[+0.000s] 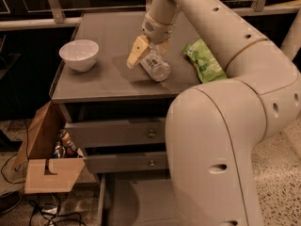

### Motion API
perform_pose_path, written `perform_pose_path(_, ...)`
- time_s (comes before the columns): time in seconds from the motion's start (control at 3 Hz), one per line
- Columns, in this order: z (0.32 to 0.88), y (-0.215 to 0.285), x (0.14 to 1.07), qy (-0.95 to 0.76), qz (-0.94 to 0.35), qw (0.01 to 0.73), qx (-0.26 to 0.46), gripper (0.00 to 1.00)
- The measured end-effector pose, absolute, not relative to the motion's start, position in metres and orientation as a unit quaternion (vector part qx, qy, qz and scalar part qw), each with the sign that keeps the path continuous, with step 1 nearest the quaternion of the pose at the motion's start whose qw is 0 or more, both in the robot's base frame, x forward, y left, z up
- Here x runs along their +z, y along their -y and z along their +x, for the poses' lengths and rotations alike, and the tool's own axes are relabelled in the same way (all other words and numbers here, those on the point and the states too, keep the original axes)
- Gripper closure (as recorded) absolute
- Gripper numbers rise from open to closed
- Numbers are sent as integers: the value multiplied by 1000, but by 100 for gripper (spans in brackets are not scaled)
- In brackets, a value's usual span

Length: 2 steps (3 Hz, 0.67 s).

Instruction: Place blue plastic bottle into bottom drawer

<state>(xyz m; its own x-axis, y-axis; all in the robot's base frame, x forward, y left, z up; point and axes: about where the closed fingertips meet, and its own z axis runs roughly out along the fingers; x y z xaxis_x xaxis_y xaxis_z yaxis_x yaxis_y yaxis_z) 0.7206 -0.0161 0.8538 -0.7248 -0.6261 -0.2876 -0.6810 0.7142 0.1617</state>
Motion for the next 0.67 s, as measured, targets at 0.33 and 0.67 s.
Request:
perform_pose_path(0.33,721,16,854,-920,-355,107,129,42)
perform_pose_path(0.67,721,16,854,-920,-355,107,129,65)
